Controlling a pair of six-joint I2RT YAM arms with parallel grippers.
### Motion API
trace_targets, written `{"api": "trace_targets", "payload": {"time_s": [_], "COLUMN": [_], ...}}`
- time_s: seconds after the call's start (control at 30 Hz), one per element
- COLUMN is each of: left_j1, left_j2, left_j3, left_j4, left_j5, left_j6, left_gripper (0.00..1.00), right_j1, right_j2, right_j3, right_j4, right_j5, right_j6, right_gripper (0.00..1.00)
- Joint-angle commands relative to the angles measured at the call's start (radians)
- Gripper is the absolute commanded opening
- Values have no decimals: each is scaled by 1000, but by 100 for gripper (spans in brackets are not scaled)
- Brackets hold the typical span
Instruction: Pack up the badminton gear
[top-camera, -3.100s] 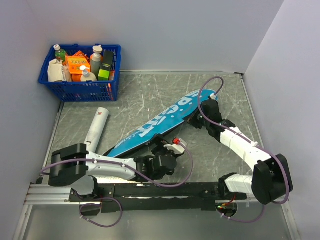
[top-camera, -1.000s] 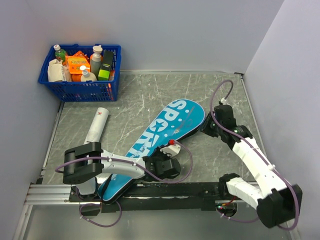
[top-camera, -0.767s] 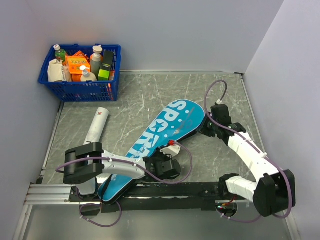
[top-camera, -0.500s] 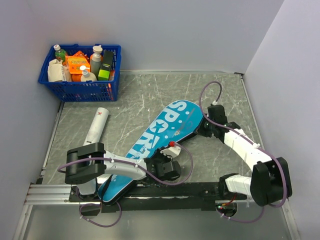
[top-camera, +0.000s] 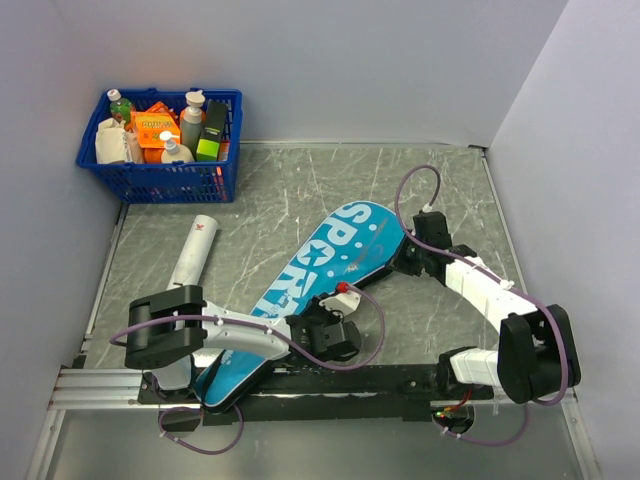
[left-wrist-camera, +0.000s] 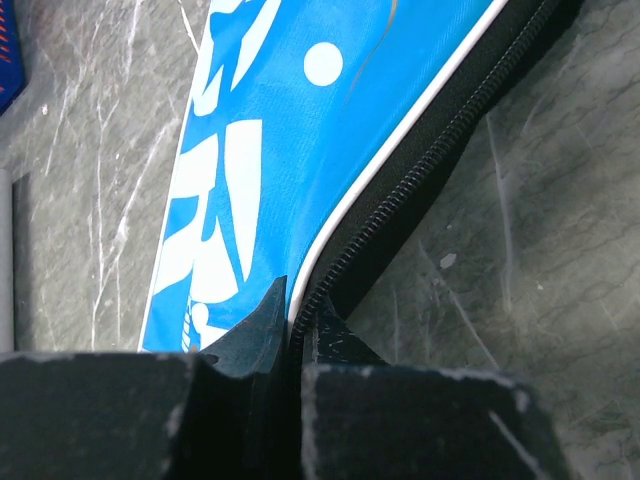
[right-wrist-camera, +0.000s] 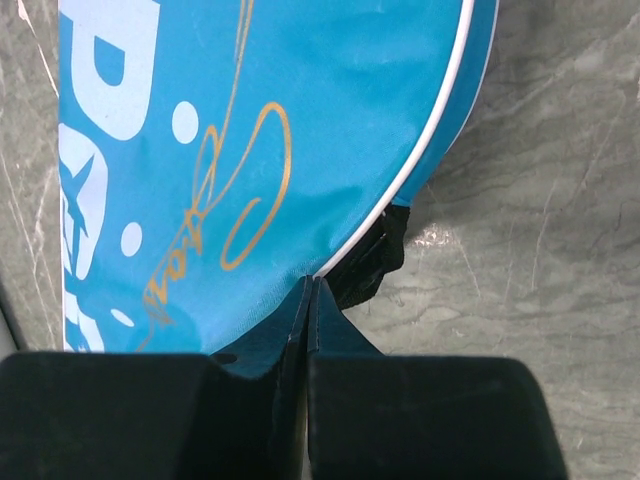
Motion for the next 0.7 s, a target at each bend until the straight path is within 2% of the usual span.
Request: {"api": "trace_targets", "payload": {"time_s": [0.0,0.27,0.67], "left_j1": [-14,-12,-14], "left_j2": [-59,-50,-71], "left_j3": [1,3,21], "left_j4": [-44,-48,-55], "left_j5": [-57,-64,-60], "left_j6": [-19,-23,-11], "left_gripper": [1,1,1], "right_j1": [-12,-5,21], "right_j2": [-27,-173,-127], "right_j3": [-19,-53,-82], "right_j4": [32,-10,51], "right_j5": [-1,-61,-88], "right_j6": [4,4,46], "right_gripper": [0,0,0]}}
